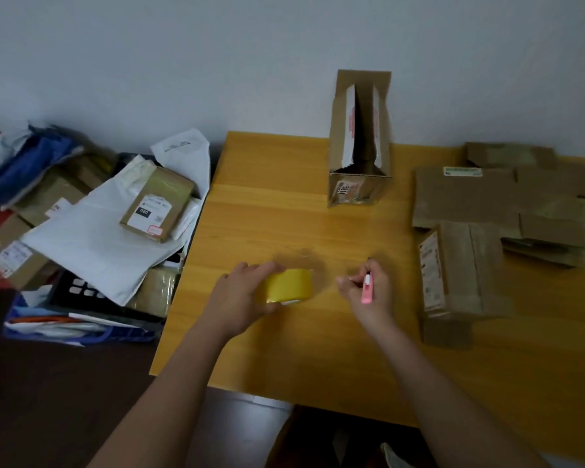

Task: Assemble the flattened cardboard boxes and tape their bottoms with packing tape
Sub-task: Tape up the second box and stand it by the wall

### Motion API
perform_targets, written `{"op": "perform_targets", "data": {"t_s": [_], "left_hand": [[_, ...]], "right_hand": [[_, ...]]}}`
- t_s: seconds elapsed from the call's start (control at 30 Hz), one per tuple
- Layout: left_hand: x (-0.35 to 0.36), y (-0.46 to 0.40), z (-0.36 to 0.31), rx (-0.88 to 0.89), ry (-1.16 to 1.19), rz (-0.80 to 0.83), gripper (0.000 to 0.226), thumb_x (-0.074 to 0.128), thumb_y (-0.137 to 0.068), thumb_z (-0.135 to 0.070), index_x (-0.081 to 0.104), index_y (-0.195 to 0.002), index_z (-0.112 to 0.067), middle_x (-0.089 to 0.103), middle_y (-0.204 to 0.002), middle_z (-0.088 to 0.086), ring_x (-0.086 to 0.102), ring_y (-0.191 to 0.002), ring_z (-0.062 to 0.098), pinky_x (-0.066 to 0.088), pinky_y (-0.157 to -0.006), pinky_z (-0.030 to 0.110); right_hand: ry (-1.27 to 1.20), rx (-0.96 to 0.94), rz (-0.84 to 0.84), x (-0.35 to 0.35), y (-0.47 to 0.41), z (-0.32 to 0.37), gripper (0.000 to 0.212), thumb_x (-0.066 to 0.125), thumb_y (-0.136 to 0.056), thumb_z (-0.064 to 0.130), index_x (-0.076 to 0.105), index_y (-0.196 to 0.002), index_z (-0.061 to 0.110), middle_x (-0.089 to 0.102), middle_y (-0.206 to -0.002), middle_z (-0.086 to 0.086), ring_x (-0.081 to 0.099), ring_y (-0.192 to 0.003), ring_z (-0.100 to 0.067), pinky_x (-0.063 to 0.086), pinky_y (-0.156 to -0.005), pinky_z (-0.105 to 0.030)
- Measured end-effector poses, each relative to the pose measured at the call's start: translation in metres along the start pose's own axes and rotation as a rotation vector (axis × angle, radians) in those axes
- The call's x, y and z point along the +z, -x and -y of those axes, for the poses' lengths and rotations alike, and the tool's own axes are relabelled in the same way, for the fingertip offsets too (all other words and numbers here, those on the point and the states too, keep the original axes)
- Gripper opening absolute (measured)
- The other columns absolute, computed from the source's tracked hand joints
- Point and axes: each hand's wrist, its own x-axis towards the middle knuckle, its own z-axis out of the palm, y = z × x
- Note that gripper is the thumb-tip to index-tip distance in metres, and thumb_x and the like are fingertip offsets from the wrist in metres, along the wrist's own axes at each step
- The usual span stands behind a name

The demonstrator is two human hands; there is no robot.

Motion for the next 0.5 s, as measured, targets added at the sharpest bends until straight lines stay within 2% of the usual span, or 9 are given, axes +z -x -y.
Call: {"op": "perform_targets", "data": {"t_s": [0.07, 0.17, 0.23, 0.27, 0.3, 0.37, 0.4, 0.43, 0.5], "left_hand": [[-0.005, -0.005, 0.000, 0.033, -0.296, -0.012, 0.059, 0.070, -0.081, -0.045, 0.040, -0.132, -0.045, 0.053, -0.110, -0.011, 0.039, -0.106, 0.019, 0.035, -0.084, 0.038], [-0.002, -0.012, -0.004, 0.014, -0.285, 0.015, 0.065, 0.068, -0.079, -0.055, 0.038, -0.136, -0.049, 0.051, -0.113, -0.009, 0.036, -0.105, 0.019, 0.032, -0.086, 0.037], [0.002, -0.020, -0.008, 0.049, -0.184, 0.006, 0.070, 0.069, -0.075, -0.059, 0.041, -0.138, -0.049, 0.047, -0.115, -0.006, 0.036, -0.105, 0.018, 0.032, -0.089, 0.036], [0.005, -0.023, -0.009, 0.055, -0.049, 0.000, 0.071, 0.072, -0.072, -0.059, 0.044, -0.137, -0.048, 0.045, -0.116, -0.005, 0.036, -0.106, 0.017, 0.034, -0.093, 0.037], [0.007, -0.027, -0.011, 0.044, 0.118, 0.006, 0.070, 0.074, -0.071, -0.059, 0.047, -0.135, -0.048, 0.044, -0.116, -0.003, 0.038, -0.107, 0.017, 0.037, -0.097, 0.039], [0.015, -0.029, -0.013, 0.042, 0.343, 0.018, 0.066, 0.071, -0.071, -0.064, 0.049, -0.131, -0.049, 0.046, -0.112, -0.003, 0.044, -0.107, 0.017, 0.040, -0.099, 0.043], [0.020, -0.031, -0.014, 0.052, 0.365, 0.009, 0.064, 0.066, -0.071, -0.069, 0.050, -0.130, -0.049, 0.048, -0.109, -0.003, 0.045, -0.106, 0.017, 0.041, -0.099, 0.044], [0.024, -0.033, -0.016, 0.056, 0.362, 0.000, 0.063, 0.061, -0.071, -0.071, 0.051, -0.129, -0.048, 0.050, -0.108, -0.004, 0.045, -0.106, 0.017, 0.040, -0.099, 0.045], [0.027, -0.037, -0.020, 0.053, 0.346, -0.005, 0.061, 0.056, -0.071, -0.072, 0.053, -0.126, -0.049, 0.051, -0.107, -0.004, 0.045, -0.106, 0.017, 0.039, -0.099, 0.047]], "right_hand": [[0.003, 0.019, 0.016, 0.004, 0.000, -0.002, 0.043, 0.079, -0.076, 0.003, 0.040, -0.072, 0.019, 0.053, -0.067, 0.002, 0.053, -0.065, -0.018, 0.047, -0.062, -0.035], [0.064, 0.051, -0.028, 0.009, -0.008, -0.007, 0.047, 0.086, -0.070, 0.013, 0.040, -0.072, 0.018, 0.056, -0.064, 0.002, 0.051, -0.058, -0.015, 0.036, -0.053, -0.028], [0.143, 0.076, -0.051, 0.010, -0.015, -0.012, 0.047, 0.089, -0.066, 0.015, 0.042, -0.075, 0.016, 0.060, -0.069, -0.004, 0.052, -0.058, -0.012, 0.035, -0.051, -0.026], [0.154, 0.091, -0.059, 0.010, -0.018, -0.013, 0.045, 0.087, -0.068, 0.010, 0.043, -0.076, 0.015, 0.061, -0.072, -0.007, 0.051, -0.056, -0.008, 0.035, -0.048, -0.019], [0.162, 0.117, -0.064, 0.009, -0.022, -0.015, 0.040, 0.082, -0.072, 0.002, 0.044, -0.077, 0.013, 0.060, -0.075, -0.010, 0.051, -0.053, -0.002, 0.034, -0.043, -0.012], [0.134, 0.178, -0.062, 0.007, -0.027, -0.014, 0.025, 0.064, -0.084, -0.009, 0.046, -0.080, 0.007, 0.053, -0.077, -0.012, 0.056, -0.045, 0.002, 0.033, -0.037, -0.007], [0.117, 0.205, -0.078, 0.006, -0.029, -0.016, 0.018, 0.056, -0.090, -0.008, 0.047, -0.081, 0.006, 0.051, -0.076, -0.012, 0.058, -0.045, 0.005, 0.033, -0.036, -0.007], [0.141, 0.230, -0.100, 0.007, -0.030, -0.020, 0.017, 0.050, -0.094, -0.002, 0.048, -0.080, 0.007, 0.052, -0.073, -0.011, 0.061, -0.046, 0.001, 0.040, -0.038, -0.013], [0.211, 0.244, -0.161, 0.013, -0.031, -0.027, 0.014, 0.051, -0.097, 0.011, 0.051, -0.083, 0.009, 0.054, -0.065, -0.005, 0.067, -0.054, -0.018, 0.051, -0.048, -0.029]]}}
